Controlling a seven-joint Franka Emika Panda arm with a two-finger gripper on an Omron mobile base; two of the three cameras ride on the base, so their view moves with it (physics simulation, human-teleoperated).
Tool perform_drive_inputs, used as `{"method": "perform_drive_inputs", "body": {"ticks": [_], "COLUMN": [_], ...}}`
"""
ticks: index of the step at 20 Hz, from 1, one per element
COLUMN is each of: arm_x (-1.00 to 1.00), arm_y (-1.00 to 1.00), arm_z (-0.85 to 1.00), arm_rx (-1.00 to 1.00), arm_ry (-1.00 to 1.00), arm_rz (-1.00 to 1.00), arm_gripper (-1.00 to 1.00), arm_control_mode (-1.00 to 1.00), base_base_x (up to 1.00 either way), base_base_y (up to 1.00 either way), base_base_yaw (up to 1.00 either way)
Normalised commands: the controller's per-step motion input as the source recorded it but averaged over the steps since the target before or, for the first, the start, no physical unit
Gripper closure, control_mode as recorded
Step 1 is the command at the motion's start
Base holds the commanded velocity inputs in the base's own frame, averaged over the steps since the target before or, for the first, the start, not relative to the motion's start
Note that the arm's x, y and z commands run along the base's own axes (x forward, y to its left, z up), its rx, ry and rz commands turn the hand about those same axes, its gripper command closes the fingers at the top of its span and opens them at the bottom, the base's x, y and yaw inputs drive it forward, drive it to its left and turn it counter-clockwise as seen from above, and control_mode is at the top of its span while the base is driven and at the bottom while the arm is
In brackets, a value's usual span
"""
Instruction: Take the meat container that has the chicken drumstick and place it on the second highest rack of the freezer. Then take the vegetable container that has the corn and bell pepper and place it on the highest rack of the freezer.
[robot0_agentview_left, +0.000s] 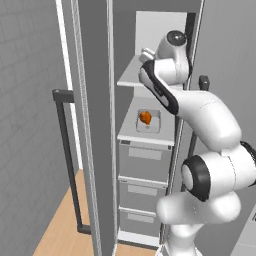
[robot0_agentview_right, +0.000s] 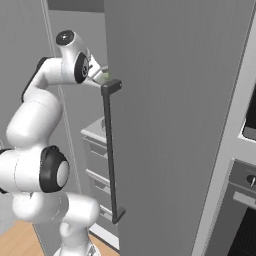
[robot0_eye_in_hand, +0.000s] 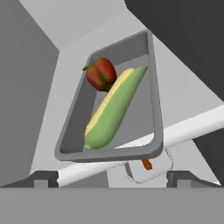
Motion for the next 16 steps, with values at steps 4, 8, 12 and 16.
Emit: {"method": "perform_drive_inputs", "body": {"ticks": [4, 8, 12, 16], "arm_x": [-0.87, -1.0, -0.87, -1.0], "arm_y": [0.17, 0.1, 0.11, -0.03], "arm_z": [0.78, 0.52, -0.36, -0.36], "arm_rx": [-0.03, -0.02, -0.03, -0.02], "arm_ry": [-0.08, -0.05, 0.0, -0.21], "arm_rz": [0.0, 0.0, 0.0, -0.01], "arm_gripper": [-1.0, -1.0, -1.0, -1.0], "arm_control_mode": [-1.0, -1.0, -1.0, -1.0], "base_base_x": [0.0, 0.0, 0.0, 0.0], "base_base_y": [0.0, 0.0, 0.0, 0.0], "base_base_yaw": [0.0, 0.0, 0.0, 0.0]}}
